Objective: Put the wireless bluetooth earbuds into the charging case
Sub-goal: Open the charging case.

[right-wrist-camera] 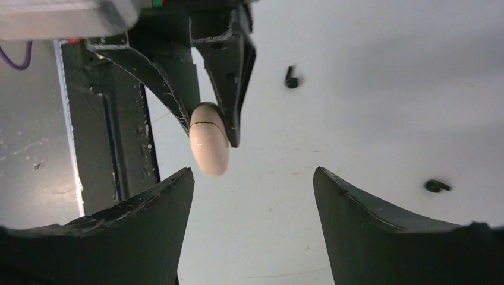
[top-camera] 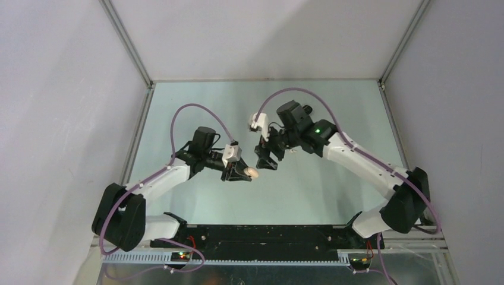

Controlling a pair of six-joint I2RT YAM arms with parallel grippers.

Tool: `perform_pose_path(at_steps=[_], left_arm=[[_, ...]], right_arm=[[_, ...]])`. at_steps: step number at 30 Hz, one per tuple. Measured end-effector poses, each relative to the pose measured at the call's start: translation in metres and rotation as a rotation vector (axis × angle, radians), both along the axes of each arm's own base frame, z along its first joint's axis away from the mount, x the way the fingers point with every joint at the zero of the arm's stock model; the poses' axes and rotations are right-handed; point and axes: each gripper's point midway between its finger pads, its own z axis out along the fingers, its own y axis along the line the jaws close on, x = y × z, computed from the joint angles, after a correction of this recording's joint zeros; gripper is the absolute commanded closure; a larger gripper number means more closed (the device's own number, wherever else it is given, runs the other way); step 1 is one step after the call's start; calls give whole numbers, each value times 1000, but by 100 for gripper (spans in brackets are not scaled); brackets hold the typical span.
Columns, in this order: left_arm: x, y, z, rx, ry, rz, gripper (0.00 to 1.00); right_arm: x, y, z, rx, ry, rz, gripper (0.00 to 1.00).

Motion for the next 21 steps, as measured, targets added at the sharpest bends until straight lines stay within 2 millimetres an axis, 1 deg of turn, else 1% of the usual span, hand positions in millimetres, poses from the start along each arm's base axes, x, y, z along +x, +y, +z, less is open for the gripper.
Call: perform_pose_path(at_steps=[2, 4, 7, 9, 12, 18, 21], left_arm=[[-1, 0, 3, 2, 8, -10, 100], [-1, 0, 4, 3, 8, -18, 100], [-4, 1, 4, 8, 17, -26, 100], [-6, 2, 2, 13, 24, -29, 100], [-8, 3, 0, 18, 29, -33, 100], [-12, 6, -3, 34, 33, -47, 100], [-12, 7, -4, 42, 27, -53, 100]], right_arm=[[-9, 7, -18, -30, 36, 31, 19], [-17, 11, -31, -53, 64, 58, 18], [-27, 16, -43, -73, 89, 91, 17], [-30, 19, -45, -75, 93, 104, 16], [-29, 19, -45, -72, 90, 104, 15], [-17, 22, -47, -75, 69, 54, 14], [-17, 22, -49, -75, 81, 44, 14]])
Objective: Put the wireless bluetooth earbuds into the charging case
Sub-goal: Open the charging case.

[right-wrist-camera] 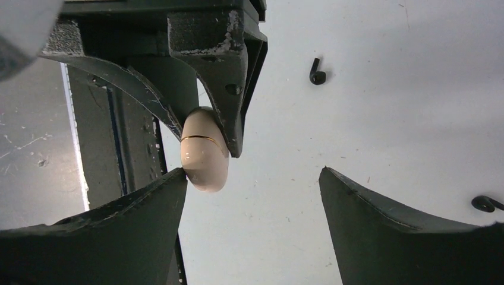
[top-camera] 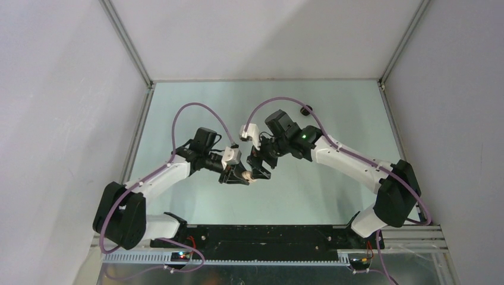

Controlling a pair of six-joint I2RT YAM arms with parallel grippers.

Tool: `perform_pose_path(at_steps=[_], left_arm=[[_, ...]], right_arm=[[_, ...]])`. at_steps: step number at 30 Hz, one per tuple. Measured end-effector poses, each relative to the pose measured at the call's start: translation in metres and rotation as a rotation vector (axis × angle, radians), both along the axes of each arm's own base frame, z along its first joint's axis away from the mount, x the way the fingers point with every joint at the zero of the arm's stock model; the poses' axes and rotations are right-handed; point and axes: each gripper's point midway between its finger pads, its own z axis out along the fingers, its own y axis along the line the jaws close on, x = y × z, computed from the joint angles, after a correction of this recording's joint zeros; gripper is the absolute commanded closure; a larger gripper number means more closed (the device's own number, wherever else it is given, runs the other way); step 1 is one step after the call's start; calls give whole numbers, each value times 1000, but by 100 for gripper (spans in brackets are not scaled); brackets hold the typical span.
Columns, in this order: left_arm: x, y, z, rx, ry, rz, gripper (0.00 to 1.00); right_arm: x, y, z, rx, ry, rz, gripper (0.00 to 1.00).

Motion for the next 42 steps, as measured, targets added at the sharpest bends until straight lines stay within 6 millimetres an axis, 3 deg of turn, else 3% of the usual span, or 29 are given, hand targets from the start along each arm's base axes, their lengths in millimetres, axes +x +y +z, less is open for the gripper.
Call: perform_pose_path(at_steps=[26, 32, 38, 42], left_arm=[[-3, 5, -3, 24, -37, -24, 100], [1, 6, 0, 31, -84, -33, 100], [-14, 7, 1, 17, -29, -75, 100], [-16, 7, 3, 10, -22, -91, 100]], right_arm=[[-5, 9, -14, -12, 50, 6, 13], [3, -1, -7, 8, 64, -11, 13], [26, -17, 1, 5, -3, -79, 13], [27, -20, 4, 5, -18, -77, 13]])
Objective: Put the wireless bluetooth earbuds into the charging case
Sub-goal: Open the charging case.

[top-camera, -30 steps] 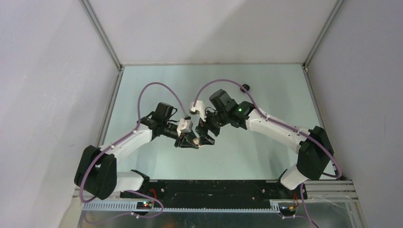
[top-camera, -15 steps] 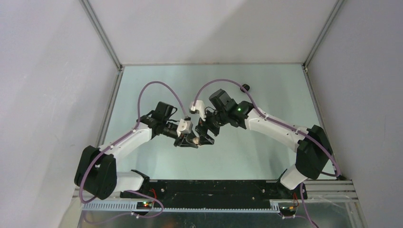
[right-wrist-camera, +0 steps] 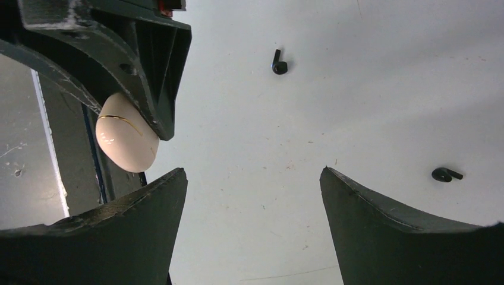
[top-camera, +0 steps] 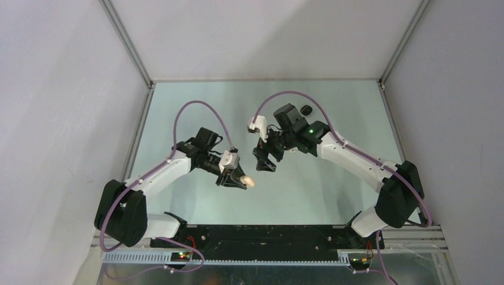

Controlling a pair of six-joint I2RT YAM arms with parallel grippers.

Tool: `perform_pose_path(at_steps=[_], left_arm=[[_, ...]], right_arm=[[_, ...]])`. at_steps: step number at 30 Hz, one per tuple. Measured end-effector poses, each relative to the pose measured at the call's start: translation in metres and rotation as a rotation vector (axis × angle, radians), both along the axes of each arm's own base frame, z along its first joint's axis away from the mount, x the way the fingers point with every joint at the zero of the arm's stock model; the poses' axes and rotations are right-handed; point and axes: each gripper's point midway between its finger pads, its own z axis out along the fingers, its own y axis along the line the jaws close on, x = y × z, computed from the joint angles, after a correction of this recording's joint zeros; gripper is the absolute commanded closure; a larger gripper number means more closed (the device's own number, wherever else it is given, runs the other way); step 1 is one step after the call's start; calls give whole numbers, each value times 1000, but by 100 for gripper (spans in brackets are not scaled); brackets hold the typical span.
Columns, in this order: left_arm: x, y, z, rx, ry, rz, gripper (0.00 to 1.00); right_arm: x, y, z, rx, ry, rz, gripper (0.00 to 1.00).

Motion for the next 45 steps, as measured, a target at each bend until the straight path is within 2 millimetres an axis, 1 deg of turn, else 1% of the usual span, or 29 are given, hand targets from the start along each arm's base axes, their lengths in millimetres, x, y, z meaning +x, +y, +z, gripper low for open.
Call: perform_pose_path(at_steps=[7, 10, 12, 14, 18, 20, 24, 27, 30, 39, 45], left_arm=[[-4, 0, 0, -3, 23, -14, 100], [-4, 1, -2, 4, 40, -15, 100], [-4, 0, -1, 7, 51, -16, 100], [-2, -1, 0, 5, 60, -18, 100], [1, -2, 7, -8, 81, -27, 100], [1, -3, 9, -14, 88, -36, 100], [1, -1, 13, -17, 114, -70, 100], [2, 3, 16, -30, 142, -100, 100], [5, 5, 15, -53, 174, -100, 100], [11, 10, 16, -91, 127, -94, 100], [15, 8, 15, -104, 120, -92, 100]], right_arm=[[-8, -1, 14, 38, -5, 34, 13], [-14, 1, 18, 60, 8, 54, 13], [-19, 5, 18, 63, 22, 67, 13], [-28, 11, 15, 67, 47, 95, 13], [-44, 21, 5, 66, 122, 139, 13], [-47, 24, 1, 62, 150, 145, 13], [-49, 27, -2, 62, 168, 142, 12], [-46, 30, -1, 66, 158, 126, 12], [-40, 31, -1, 62, 142, 93, 12], [-33, 34, -2, 60, 133, 39, 12], [-27, 30, -3, 60, 135, 21, 13]])
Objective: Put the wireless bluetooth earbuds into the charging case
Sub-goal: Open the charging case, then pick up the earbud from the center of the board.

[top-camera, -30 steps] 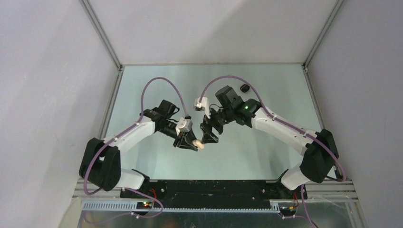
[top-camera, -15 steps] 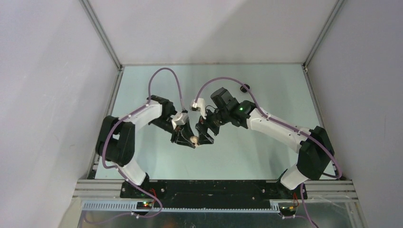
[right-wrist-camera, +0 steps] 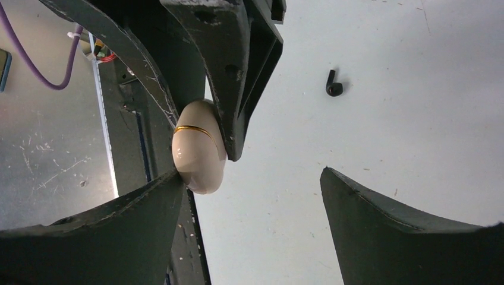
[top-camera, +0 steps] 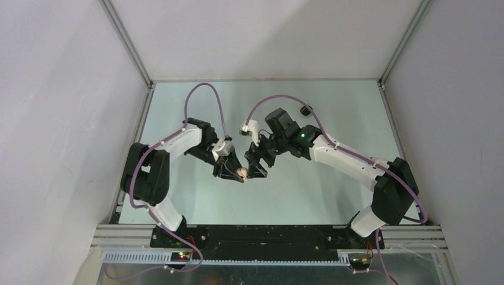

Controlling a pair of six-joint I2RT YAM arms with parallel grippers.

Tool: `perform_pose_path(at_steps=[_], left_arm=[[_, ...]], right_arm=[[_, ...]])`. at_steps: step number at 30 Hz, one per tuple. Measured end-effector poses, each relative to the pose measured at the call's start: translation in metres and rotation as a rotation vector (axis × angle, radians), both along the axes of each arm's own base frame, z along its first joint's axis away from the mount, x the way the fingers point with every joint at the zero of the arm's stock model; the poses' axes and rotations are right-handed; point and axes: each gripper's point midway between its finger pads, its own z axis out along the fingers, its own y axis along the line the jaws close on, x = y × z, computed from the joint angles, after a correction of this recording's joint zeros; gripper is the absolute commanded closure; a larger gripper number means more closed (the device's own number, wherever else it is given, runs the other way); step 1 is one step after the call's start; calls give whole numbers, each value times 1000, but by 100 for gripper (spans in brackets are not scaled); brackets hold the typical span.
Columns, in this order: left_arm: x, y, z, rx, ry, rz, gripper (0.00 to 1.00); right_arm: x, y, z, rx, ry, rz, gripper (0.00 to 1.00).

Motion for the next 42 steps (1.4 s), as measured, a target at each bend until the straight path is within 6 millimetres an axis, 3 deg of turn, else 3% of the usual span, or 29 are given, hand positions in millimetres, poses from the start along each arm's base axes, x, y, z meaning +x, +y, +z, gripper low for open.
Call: perform_pose_path(at_steps=[5, 11, 24, 34, 37, 42], left_arm=[[1, 2, -2, 12, -1, 1, 100], [-10, 2, 3, 26, 72, -6, 100], [-13, 3, 5, 34, 101, -5, 100], [-4, 3, 9, 70, 86, -14, 100], [0, 6, 2, 137, 100, -11, 100], [18, 14, -32, 318, 34, 118, 100]], right_arm=[[8, -10, 3, -3, -6, -31, 12], [52, -33, 2, -46, -109, -173, 12], [53, -36, 7, -42, -136, -168, 12], [74, -64, 44, -39, -296, -272, 10], [83, -77, 53, -40, -318, -311, 10], [92, -88, 60, -46, -328, -347, 10]])
